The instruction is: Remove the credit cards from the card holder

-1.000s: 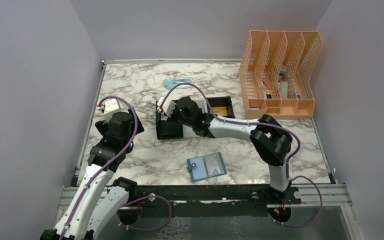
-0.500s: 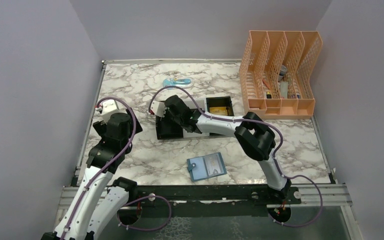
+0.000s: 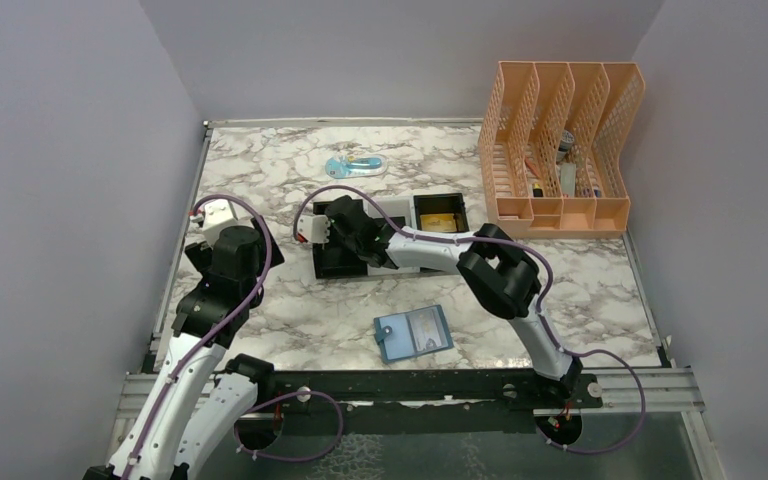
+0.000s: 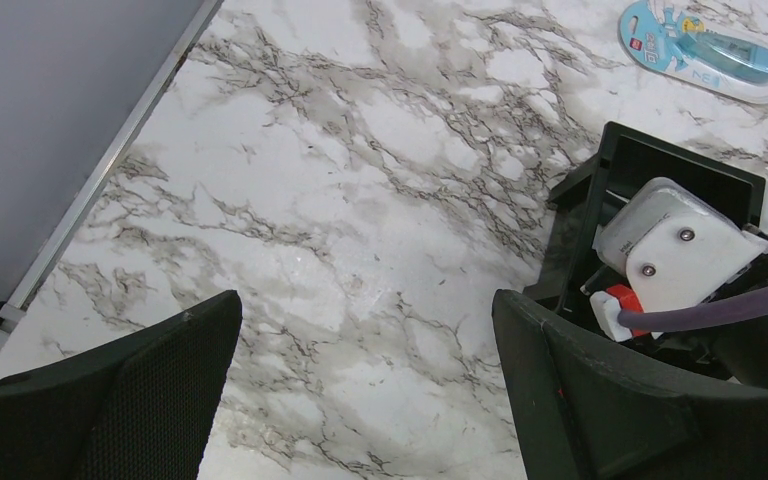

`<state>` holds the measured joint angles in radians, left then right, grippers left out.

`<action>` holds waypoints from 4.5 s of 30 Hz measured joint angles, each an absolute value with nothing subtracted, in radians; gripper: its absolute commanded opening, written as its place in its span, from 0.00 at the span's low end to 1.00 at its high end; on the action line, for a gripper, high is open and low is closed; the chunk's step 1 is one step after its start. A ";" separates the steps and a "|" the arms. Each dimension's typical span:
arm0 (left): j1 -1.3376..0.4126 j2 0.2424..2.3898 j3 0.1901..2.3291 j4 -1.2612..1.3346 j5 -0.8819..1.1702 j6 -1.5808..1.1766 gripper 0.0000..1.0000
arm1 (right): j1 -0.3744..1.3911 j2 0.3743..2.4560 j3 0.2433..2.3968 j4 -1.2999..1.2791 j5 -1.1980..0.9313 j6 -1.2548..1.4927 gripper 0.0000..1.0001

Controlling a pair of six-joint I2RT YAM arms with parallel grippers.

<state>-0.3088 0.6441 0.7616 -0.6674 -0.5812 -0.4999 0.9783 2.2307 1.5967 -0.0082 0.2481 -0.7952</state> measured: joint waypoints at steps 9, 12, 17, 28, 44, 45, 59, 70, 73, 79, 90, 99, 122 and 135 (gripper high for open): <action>-0.308 0.646 0.762 -0.667 -0.581 -0.498 0.99 | 0.978 2.232 1.615 -0.056 0.215 -0.867 0.18; -0.308 0.648 0.762 -0.667 -0.581 -0.496 0.99 | 0.979 2.233 1.615 -0.066 0.208 -0.889 0.32; -0.307 0.652 0.762 -0.667 -0.580 -0.490 0.99 | 0.979 2.233 1.615 -0.083 0.196 -0.916 0.33; -0.307 0.655 0.762 -0.667 -0.566 -0.479 0.99 | 0.979 2.257 1.647 -0.097 0.196 -0.931 0.64; -0.307 0.643 0.762 -0.666 -0.557 -0.475 0.99 | 0.981 2.244 1.630 -0.016 0.158 -0.834 0.65; -0.307 0.639 0.762 -0.666 -0.557 -0.475 0.99 | 0.981 2.238 1.622 0.001 0.158 -0.822 0.65; -0.302 0.548 0.753 -0.658 -0.553 -0.473 0.99 | 0.981 1.725 1.033 0.572 0.274 -0.273 0.62; -0.302 0.614 0.717 -0.557 -0.247 -0.415 0.98 | 0.981 1.304 0.439 0.580 0.298 0.456 0.62; -0.302 0.656 0.706 -0.525 -0.132 -0.429 0.95 | 0.981 1.182 0.366 0.492 0.286 0.531 0.64; -0.321 0.709 0.556 -0.313 0.212 -0.558 0.85 | 0.981 0.957 0.341 0.332 0.278 0.607 0.64; -0.878 0.933 0.517 -0.112 0.144 -0.702 0.71 | 0.981 0.890 0.275 0.028 0.245 0.773 0.54; -1.061 1.081 0.506 0.009 -0.036 -0.831 0.59 | 0.981 0.936 0.275 -0.003 0.189 0.799 0.31; -1.188 1.279 0.450 0.216 -0.198 -1.054 0.44 | 0.981 1.013 0.258 0.022 0.122 0.818 0.23; -1.198 1.312 0.433 0.218 -0.212 -1.084 0.42 | 0.981 0.940 0.258 0.005 0.101 0.815 0.20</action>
